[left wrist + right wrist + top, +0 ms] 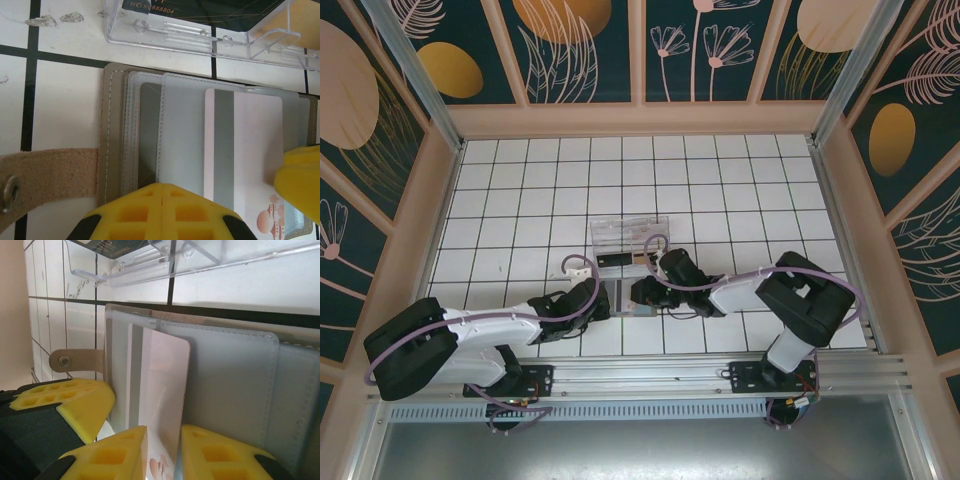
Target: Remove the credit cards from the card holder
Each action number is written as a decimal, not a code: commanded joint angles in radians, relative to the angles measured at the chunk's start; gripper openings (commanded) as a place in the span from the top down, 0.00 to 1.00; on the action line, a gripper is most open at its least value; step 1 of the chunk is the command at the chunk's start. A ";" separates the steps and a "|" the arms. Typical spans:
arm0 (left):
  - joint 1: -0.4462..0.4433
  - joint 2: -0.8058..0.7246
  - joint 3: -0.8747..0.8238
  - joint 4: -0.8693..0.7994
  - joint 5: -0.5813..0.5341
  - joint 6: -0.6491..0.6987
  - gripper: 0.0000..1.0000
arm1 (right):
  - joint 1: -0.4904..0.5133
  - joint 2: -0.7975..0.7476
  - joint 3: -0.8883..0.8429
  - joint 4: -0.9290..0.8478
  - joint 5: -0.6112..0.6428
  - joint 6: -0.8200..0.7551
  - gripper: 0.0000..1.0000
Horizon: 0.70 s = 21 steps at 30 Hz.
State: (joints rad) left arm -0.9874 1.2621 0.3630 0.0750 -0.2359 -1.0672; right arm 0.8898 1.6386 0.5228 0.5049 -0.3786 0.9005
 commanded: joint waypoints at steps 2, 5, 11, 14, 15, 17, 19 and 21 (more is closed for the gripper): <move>0.004 0.036 -0.032 -0.098 0.015 0.007 1.00 | 0.005 0.047 0.026 0.023 -0.001 0.014 0.78; 0.004 0.031 -0.033 -0.101 0.014 0.005 1.00 | 0.002 0.037 0.015 0.010 0.016 0.018 0.87; 0.004 0.024 -0.048 -0.101 0.010 0.001 1.00 | -0.031 -0.034 -0.054 -0.028 0.030 0.004 0.93; 0.004 0.019 -0.051 -0.103 0.009 -0.001 1.00 | -0.055 -0.081 -0.089 -0.054 0.033 -0.013 0.93; 0.005 0.016 -0.051 -0.103 0.009 -0.002 1.00 | -0.063 -0.096 -0.099 -0.062 0.033 -0.017 0.93; 0.004 0.011 -0.051 -0.107 0.006 -0.002 1.00 | -0.083 -0.137 -0.124 -0.076 0.032 -0.026 0.93; 0.004 0.005 -0.051 -0.112 0.004 -0.002 1.00 | -0.101 -0.182 -0.146 -0.091 0.032 -0.037 0.93; 0.005 0.001 -0.050 -0.115 0.001 -0.002 1.00 | -0.120 -0.227 -0.165 -0.114 0.031 -0.048 0.93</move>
State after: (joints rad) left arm -0.9874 1.2507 0.3527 0.0853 -0.2363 -1.0672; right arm 0.7914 1.4631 0.3901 0.4694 -0.3775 0.8921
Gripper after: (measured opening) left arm 0.068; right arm 0.069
